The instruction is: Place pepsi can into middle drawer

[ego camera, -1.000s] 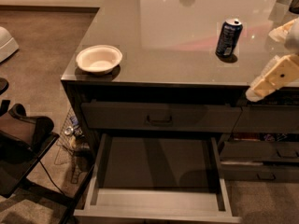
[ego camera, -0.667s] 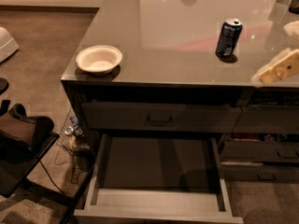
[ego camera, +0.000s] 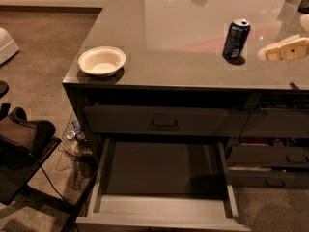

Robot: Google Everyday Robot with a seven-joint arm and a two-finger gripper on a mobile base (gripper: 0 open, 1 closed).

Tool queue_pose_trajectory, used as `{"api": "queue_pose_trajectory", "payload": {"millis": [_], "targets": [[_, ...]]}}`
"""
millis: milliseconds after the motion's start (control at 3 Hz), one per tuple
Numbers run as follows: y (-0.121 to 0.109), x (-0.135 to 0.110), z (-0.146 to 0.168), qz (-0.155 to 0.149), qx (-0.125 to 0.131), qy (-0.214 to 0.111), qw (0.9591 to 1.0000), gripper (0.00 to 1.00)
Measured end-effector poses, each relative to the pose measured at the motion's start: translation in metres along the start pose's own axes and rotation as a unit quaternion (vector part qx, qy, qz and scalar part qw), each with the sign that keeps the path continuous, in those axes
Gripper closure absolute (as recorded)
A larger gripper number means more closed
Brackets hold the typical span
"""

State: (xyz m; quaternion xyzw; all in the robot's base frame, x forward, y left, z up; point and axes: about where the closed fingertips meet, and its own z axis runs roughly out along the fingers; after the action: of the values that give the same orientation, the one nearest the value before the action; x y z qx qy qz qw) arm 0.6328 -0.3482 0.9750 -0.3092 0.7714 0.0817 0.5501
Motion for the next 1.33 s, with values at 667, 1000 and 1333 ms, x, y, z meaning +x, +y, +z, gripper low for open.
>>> {"api": "queue_pose_trajectory", "payload": {"millis": [667,1000,1333], "targets": [[-0.003,0.006,0.036,0.024,-0.007,-0.045,0.9987,0.0],[-0.017,0.011,0.112,0.062,-0.035,-0.111,0.9913,0.0],[-0.03,0.01,0.144,0.076,-0.043,-0.141,0.9861,0.0]]}}
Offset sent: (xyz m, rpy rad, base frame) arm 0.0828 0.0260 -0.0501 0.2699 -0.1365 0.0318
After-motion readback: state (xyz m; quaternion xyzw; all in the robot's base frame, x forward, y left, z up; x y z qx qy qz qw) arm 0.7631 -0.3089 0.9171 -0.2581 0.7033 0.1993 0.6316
